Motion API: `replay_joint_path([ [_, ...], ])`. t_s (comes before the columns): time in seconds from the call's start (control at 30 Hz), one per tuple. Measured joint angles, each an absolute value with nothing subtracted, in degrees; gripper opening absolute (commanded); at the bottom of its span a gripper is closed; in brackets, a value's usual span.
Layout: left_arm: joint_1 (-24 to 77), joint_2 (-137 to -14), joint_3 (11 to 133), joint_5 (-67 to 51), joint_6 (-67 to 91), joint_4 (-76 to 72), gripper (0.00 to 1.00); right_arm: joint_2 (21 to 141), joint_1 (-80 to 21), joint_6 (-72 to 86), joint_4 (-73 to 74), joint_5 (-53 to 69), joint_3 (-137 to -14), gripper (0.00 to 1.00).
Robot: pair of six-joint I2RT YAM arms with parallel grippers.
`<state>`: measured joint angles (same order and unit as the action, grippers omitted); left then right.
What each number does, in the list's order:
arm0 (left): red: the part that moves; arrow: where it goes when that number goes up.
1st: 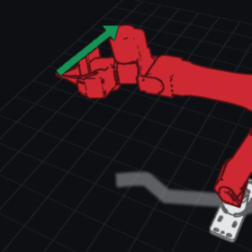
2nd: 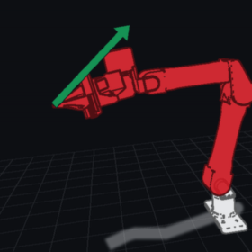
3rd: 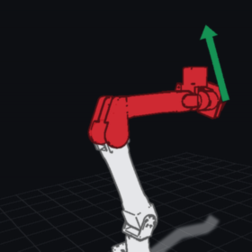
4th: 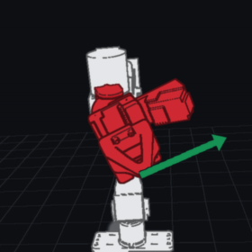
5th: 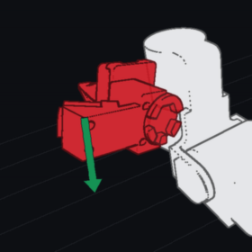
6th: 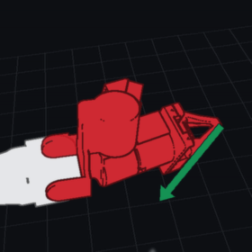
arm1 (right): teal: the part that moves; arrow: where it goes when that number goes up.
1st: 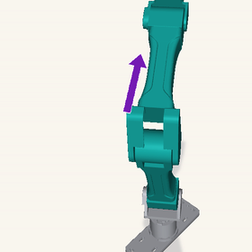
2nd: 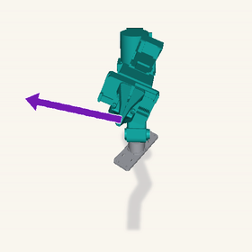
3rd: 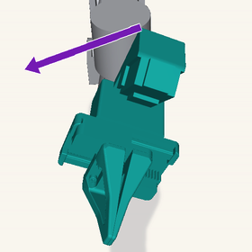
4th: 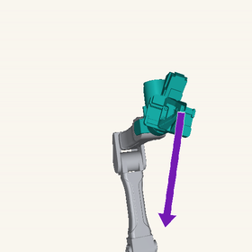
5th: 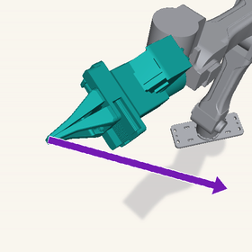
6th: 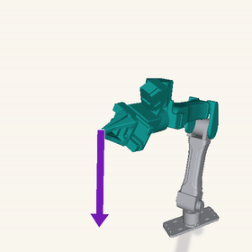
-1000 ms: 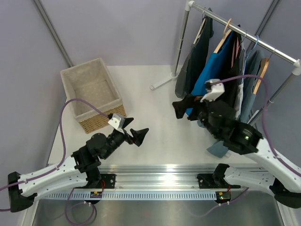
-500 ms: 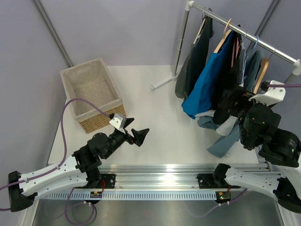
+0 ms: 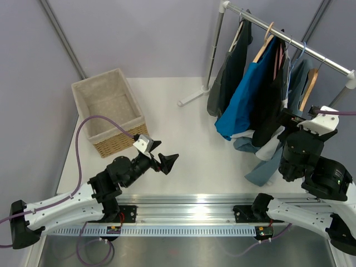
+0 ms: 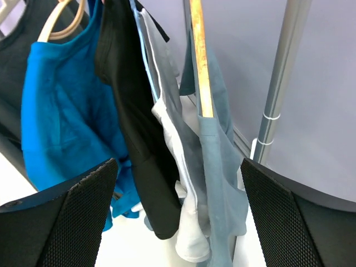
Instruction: Remove the t-shirt from the hanger
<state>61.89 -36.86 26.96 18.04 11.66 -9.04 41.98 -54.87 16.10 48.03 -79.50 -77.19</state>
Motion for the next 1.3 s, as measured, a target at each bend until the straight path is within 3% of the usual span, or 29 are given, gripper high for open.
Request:
replay_joint_path([
  [0.23,61.9,-37.9,27.0,17.6,11.7,-9.2,0.99,42.6,-54.9,10.0,39.7,-75.1,-76.5,1.0],
  [0.5,61.9,-43.2,29.0,18.6,9.7,-9.1,0.99,56.9,-54.9,13.4,43.0,-70.2,-89.5,0.99],
  [0.63,60.5,-52.7,42.5,18.4,8.0,-7.8,0.94,53.9,-54.9,16.2,46.6,-63.6,-87.1,0.99],
  [0.9,54.5,-78.3,84.3,16.1,6.0,-5.6,0.85,35.3,-54.9,18.0,47.5,-50.3,-80.4,0.99],
  [1.2,52.4,-100.7,103.7,11.6,0.3,-2.9,0.76,27.5,-54.9,18.0,45.7,-41.0,-74.0,0.99],
  [1.3,52.5,-106.9,108.8,12.3,-3.7,-2.2,0.8,27.5,-54.9,18.0,44.9,-39.1,-73.0,1.0],
])
